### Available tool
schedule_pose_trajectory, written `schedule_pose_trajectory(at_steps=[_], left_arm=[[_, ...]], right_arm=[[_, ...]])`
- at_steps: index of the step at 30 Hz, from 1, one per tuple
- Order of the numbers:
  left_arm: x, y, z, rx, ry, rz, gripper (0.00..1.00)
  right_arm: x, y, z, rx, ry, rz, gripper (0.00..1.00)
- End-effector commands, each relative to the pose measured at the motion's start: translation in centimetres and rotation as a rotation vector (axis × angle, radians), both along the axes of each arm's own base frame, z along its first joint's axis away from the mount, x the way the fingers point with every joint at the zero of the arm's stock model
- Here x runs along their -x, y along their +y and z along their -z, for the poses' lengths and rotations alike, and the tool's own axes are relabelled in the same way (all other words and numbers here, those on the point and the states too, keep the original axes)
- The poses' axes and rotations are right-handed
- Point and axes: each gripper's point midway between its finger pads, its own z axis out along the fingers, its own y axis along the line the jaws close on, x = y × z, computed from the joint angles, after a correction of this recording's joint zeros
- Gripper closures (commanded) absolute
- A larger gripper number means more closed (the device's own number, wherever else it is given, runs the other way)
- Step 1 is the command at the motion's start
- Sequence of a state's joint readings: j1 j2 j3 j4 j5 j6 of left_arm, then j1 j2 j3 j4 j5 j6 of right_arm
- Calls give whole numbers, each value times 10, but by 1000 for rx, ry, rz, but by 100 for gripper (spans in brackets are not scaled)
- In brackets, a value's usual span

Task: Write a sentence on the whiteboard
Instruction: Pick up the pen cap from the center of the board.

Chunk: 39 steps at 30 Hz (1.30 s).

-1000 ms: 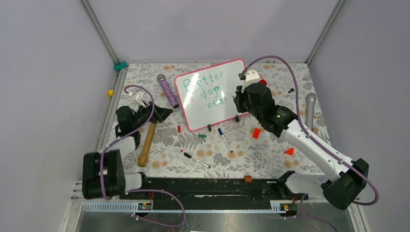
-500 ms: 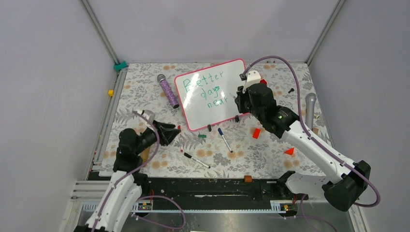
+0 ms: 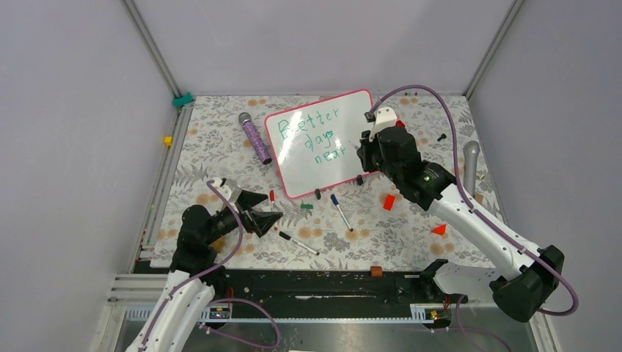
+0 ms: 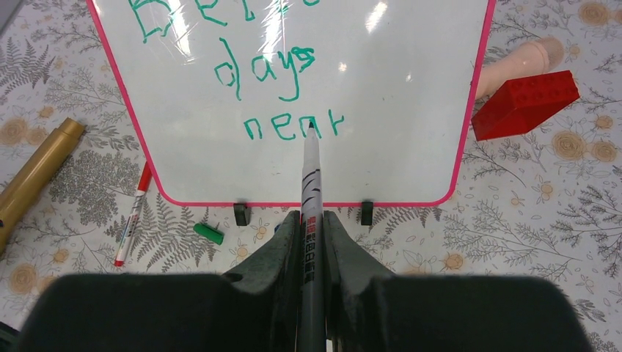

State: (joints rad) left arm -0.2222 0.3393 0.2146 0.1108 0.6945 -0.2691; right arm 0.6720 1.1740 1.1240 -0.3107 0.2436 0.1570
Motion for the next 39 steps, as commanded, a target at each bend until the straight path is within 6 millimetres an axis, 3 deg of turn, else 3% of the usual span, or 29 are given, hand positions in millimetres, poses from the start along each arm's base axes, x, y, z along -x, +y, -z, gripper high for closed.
schedule_pose_trajectory(at_steps=[1,2,4,5,8,13,16,18,22,25,28,31,35,39], left_arm=[[3,-8,-8,-24,-13,46,19],[0,-9,-7,-24,13,45,19],[-8,-8,-2,-24,82,8,2],[-10,-9,-3,-23,102,11,1],[-9,-18,-1,-38,129,42,1],[-24,-5,12,-80,248,-121,1],[-29,-7,22,-150,314,-176,1],[-40,8,30,-230,331,-336,1],[-47,23,23,-323,308,-490,4],[-59,38,20,-178,336,-661,1],[-61,38,21,-103,348,-628,1],[-56,25,22,-192,344,-546,1],[-45,-7,42,-347,366,-423,1],[-38,-26,56,-575,339,-370,4]], right_arm=[[3,-5,-16,-28,-41,4,100],[4,-5,-16,-30,-41,4,100],[5,-6,-16,-36,-42,3,100],[6,-6,-16,-38,-43,1,100],[10,-6,-18,-59,-48,-6,100],[14,-3,-19,-83,-43,-20,100],[13,-4,-17,-80,-41,-15,100],[12,-4,-15,-77,-42,-9,100],[11,-7,-15,-71,-50,4,100],[9,-6,-13,-74,-54,7,100],[8,-5,-11,-74,-54,9,100],[7,-4,-10,-78,-52,4,100],[7,-4,-9,-76,-52,7,100],[7,-5,-9,-79,-57,10,100]])
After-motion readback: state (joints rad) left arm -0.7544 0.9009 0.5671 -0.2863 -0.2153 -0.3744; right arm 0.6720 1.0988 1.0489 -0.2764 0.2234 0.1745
